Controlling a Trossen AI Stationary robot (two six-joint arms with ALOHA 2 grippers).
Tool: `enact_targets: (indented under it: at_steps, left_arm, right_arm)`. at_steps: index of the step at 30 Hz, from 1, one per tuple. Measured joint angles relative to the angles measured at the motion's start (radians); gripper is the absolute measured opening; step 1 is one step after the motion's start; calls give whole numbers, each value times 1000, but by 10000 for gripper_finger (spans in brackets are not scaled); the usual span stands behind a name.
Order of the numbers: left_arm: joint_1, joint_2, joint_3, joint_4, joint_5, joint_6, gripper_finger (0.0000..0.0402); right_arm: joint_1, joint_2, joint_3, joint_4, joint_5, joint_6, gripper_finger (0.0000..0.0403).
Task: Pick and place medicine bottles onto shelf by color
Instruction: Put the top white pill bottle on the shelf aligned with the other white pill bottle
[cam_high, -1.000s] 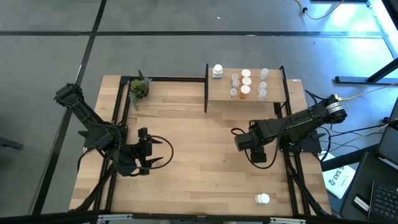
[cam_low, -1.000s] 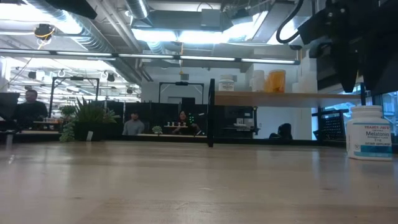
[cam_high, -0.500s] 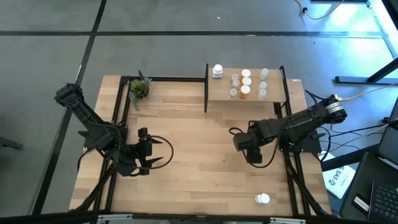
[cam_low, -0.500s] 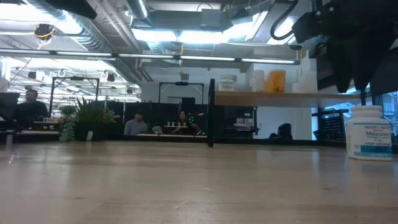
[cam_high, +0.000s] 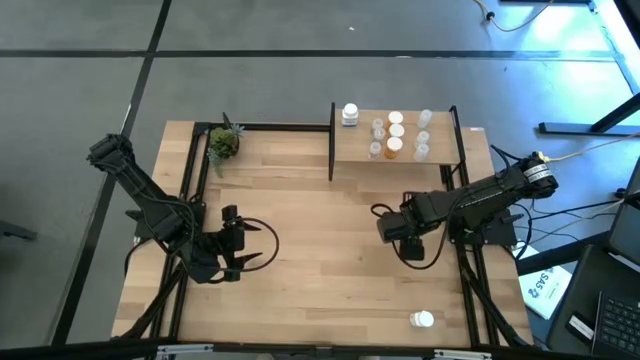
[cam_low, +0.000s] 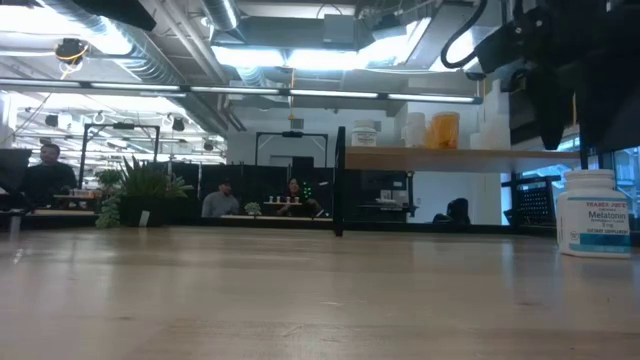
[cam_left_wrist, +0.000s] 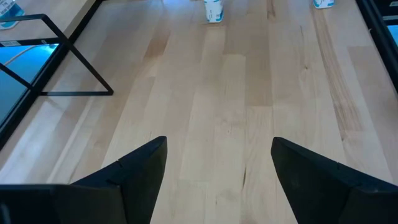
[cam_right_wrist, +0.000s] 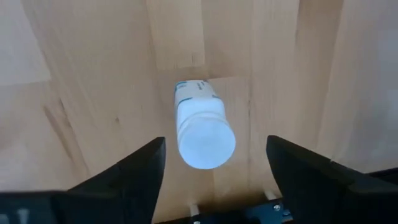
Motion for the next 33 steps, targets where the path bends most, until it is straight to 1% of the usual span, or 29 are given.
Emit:
enact_targets:
  at_steps: [3,6,11,15,21,28,33]
  left_arm:
    - [0,0,0,0,0,0,283]
    - [0,0,0,0,0,0,283]
    - [0,0,0,0,0,0,283]
    - [0,0,0,0,0,0,283]
    - [0,0,0,0,0,0,283]
    - [0,0,0,0,0,0,283]
    - [0,0,0,0,0,0,283]
  right_arm:
    - [0,0,0,1,11,3,282]
    - [1,0,0,2,-1,5,283]
    - [23,0,0,3,0,59,283]
    - [44,0,0,7,9,48,283]
    - [46,0,-1,11,26,56,283]
    - [46,1,-79,62,27,81,283]
    - [46,1,-104,63,27,81,283]
